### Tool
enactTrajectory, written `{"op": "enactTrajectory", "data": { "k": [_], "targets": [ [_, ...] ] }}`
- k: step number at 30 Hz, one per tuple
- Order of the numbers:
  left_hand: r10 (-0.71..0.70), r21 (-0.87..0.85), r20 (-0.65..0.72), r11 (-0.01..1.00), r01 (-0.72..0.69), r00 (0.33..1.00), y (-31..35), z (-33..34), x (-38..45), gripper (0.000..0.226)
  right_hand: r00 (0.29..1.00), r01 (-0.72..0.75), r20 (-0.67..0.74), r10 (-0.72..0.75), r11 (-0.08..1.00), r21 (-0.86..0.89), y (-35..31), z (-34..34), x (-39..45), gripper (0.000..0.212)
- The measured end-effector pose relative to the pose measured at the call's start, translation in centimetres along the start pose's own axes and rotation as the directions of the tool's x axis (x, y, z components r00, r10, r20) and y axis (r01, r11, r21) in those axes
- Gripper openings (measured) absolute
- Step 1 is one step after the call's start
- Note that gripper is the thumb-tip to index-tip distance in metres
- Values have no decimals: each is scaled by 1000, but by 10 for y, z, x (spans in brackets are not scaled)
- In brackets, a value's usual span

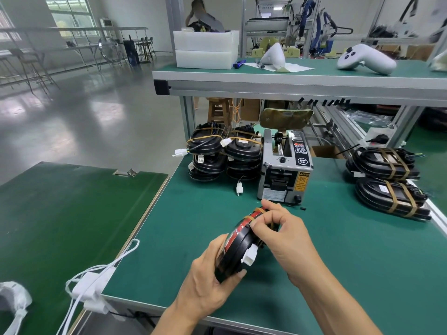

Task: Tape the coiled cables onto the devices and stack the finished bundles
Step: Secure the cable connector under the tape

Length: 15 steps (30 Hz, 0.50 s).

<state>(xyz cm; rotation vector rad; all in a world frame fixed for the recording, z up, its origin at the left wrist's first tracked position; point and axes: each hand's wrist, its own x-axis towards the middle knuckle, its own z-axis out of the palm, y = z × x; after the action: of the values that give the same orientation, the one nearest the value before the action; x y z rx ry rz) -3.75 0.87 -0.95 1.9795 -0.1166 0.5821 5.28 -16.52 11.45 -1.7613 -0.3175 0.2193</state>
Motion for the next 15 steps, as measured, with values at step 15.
{"op": "enactTrajectory", "data": {
  "k": [15],
  "targets": [
    [1,-3,17,1000,-1,1000,-5,0,-2,72,1000,12,6,-11,993,-114,-5,-2,0,18]
  ]
}}
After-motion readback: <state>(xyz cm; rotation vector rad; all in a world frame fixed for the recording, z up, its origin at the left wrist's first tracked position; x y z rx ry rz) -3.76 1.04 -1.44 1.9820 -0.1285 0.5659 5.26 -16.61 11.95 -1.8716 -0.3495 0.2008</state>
